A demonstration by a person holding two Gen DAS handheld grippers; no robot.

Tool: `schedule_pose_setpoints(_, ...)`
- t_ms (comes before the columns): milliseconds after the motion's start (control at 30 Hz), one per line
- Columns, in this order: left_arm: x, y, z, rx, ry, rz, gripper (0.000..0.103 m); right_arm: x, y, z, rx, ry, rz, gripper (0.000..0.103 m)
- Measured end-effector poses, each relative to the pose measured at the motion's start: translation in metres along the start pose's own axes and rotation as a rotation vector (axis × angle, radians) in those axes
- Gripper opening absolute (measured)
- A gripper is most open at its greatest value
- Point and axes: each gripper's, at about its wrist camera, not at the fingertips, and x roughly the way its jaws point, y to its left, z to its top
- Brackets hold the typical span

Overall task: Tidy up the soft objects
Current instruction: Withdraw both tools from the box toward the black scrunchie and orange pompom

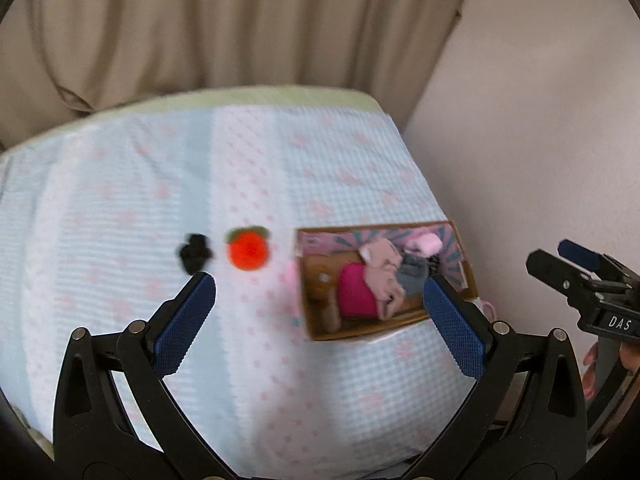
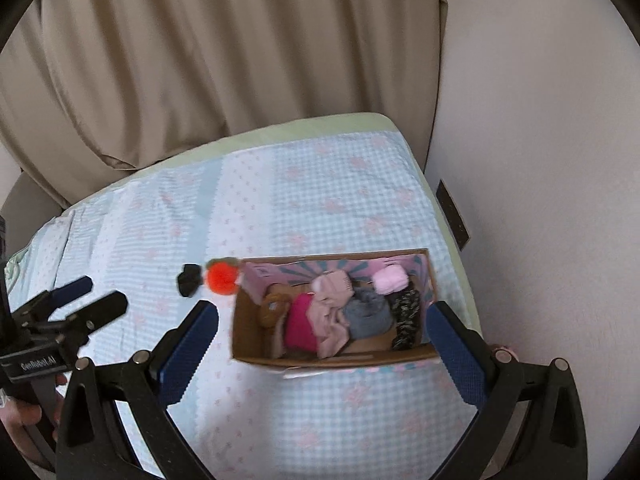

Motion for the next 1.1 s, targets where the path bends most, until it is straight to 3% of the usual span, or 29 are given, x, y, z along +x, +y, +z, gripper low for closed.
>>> schedule_pose_setpoints(267,-0.073,0.057,-0.017,-0.021,-0.118,0.064,0.103,-0.044,0.067,-0.020,-0.026,-0.107,0.021,0.103)
schedule_pose_setpoints(533,-0.098,0.113,-0.035,-0.067,-0.145,0.094,0.103,-0.042,0.119,-0.027,-0.065,-0.134,0.051,0.103)
schedule_pose_setpoints(767,-0.083,0.152,-0.035,-0.065,-0.132,0.099,0.103,-0.015,0.151,-0.025,-0.107,-0.108,0.047,0.103)
schedule_pose_setpoints(1100,0.013,0.193,-0.031,0.084,-0.095,0.035,0.103,0.074,0.187,-0.023,-0.067,-0.107,0.061,0.103)
